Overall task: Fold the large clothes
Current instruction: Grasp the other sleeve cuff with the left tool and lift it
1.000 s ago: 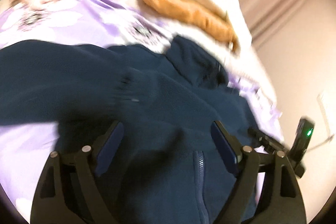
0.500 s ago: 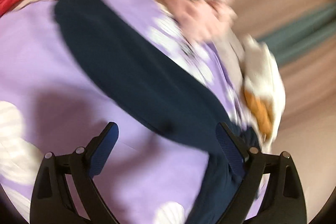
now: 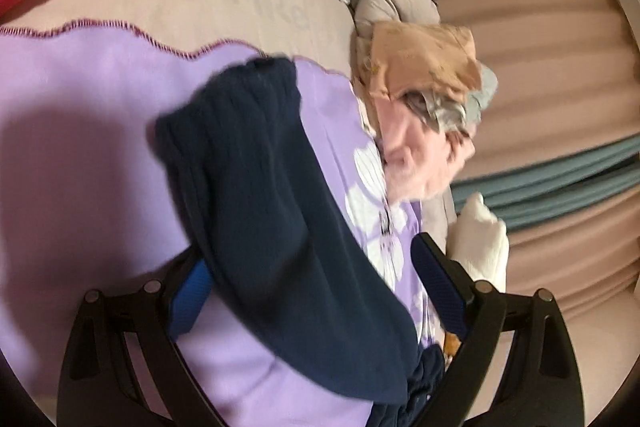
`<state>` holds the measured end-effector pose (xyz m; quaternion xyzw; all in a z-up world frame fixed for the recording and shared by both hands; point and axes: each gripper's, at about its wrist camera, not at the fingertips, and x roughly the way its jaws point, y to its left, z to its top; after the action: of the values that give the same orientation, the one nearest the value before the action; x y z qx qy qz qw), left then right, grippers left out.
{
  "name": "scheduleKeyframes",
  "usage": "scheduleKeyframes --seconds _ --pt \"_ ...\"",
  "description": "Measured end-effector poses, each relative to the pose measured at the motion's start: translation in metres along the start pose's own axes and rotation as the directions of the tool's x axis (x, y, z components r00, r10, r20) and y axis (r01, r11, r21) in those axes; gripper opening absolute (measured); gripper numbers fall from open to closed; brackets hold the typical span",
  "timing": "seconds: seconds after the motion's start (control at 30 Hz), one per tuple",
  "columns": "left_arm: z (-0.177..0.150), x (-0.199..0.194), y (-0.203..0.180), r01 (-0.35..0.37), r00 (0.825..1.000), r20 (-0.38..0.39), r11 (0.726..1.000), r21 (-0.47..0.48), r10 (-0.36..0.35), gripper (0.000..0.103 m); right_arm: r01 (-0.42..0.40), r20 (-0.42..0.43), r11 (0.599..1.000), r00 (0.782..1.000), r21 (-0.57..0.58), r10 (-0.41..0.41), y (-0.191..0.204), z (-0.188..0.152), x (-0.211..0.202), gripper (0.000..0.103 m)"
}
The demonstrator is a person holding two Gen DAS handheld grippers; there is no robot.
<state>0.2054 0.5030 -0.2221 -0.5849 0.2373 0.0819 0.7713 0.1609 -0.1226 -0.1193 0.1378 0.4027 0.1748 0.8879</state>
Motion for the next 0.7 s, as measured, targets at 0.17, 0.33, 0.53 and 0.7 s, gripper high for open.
scheduleKeyframes --seconds 0.17,0.33,0.53,0.7 --pt "0.006 0.003 -0.006 -0.125 0.991 0.052 0.992 0.022 0.124 0.074 0.026 -0.027 0.999 0.999 0.028 -0.025 -0.004 -0.008 0.009 0.049" --pt "0.000 0.007 -0.021 -0.235 0.972 0.033 0.961 0.147 0.233 0.014 0.048 -0.028 0.999 0.998 0.021 -0.047 -0.006 -0.013 0.005 0.049" --pt "-0.019 -0.009 -0.072 -0.239 0.971 0.108 0.917 0.320 0.215 0.012 0.054 -0.014 0.998 0.998 0.034 -0.053 -0.015 -0.014 -0.005 0.049" --pt "-0.049 -0.015 -0.144 -0.201 0.979 0.128 0.840 0.503 0.157 0.012 0.063 0.004 0.997 0.998 0.051 -0.064 -0.020 -0.017 -0.013 0.049"
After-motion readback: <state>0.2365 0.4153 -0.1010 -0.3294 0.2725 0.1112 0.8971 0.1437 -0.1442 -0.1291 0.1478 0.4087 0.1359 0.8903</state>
